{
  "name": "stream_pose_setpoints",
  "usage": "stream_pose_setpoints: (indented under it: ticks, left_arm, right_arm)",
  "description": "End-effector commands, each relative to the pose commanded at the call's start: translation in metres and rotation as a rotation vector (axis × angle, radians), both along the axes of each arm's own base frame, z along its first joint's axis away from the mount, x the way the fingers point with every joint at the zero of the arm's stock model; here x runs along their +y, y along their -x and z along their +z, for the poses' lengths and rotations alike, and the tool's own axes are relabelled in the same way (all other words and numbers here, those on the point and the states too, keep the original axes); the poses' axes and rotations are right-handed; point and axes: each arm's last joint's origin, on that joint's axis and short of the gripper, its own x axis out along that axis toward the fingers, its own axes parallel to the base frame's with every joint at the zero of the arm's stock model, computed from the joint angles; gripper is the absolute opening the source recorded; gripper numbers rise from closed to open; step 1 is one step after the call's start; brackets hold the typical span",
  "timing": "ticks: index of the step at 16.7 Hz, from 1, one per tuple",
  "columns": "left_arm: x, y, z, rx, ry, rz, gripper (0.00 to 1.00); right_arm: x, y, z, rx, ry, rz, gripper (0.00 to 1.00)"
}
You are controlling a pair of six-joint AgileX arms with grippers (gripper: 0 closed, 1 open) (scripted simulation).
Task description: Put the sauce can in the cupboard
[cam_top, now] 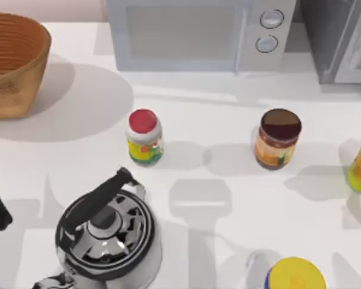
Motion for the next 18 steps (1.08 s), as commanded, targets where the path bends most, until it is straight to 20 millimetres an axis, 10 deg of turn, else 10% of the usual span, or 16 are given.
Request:
stream_pose_setpoints:
  ticks: [5, 10, 18]
  left_arm:
    - [0.0, 0.0, 0.0, 0.0, 0.0, 0.0, 1.0]
    - [0.0, 0.0, 0.0, 0.0, 0.0, 0.0, 1.0]
    - [0.0, 0.0, 0.0, 0.0, 0.0, 0.0, 1.0]
  right_arm:
    - [0.003, 0.0, 0.012, 0.023, 0.009, 0.057, 1.0]
    - [0.021, -0.012, 0.073, 0.16, 0.077, 0.345, 1.0]
    - [0.076, -0.096, 0.152, 0.388, 0.306, 0.941, 1.0]
